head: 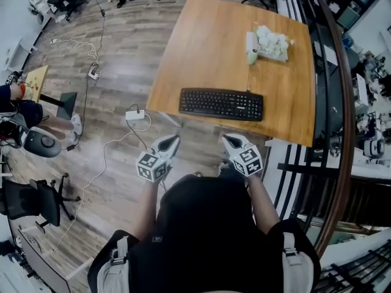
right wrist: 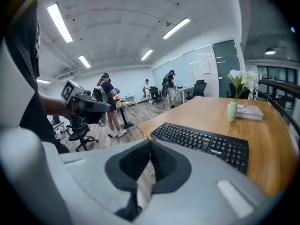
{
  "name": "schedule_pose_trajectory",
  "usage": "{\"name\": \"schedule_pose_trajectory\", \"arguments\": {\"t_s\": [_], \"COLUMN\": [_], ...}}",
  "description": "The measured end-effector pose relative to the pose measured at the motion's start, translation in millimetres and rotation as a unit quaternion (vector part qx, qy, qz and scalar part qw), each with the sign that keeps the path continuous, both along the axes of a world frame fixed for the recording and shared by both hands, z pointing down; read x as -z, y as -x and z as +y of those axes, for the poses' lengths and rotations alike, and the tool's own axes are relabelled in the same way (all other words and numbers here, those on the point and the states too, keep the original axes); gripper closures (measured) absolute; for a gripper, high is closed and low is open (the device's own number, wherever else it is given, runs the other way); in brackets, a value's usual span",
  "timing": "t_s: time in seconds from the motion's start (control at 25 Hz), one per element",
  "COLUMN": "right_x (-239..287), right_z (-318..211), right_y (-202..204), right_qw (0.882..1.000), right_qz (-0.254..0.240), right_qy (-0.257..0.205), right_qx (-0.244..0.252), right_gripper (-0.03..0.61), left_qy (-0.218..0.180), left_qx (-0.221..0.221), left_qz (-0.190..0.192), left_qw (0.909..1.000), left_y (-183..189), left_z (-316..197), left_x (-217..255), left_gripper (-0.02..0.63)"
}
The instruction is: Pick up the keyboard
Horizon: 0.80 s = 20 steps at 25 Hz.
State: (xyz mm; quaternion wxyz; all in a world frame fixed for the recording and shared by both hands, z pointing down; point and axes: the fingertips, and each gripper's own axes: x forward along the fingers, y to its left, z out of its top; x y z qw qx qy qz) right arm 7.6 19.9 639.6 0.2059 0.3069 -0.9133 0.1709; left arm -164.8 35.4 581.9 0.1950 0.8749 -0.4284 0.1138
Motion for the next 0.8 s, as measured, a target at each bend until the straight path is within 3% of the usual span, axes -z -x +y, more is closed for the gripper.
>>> {"name": "schedule_pose_trajectory", "arguments": {"t_s": [0.44,0.8], "right_x": [1,-10], "right_z": [-56,-64], "right_y": [-49,-73], "right_qw": [1.0,0.999], "right_qz": [-0.007,0.001], "right_qy": [0.002,0.013], "right_qx": [0.013,0.037], "right_gripper": [0.575,0.575], "left_qy": [0.006,0.015], "left_qx": [0.021,0.052], "left_qz": [-0.004,0.001], "left_qw": [0.9998,0.9985], "left_y": [-47,-67], "left_z": [-35,-33], "left_x": [5,-5], "left_gripper": [0.597,0.597]}}
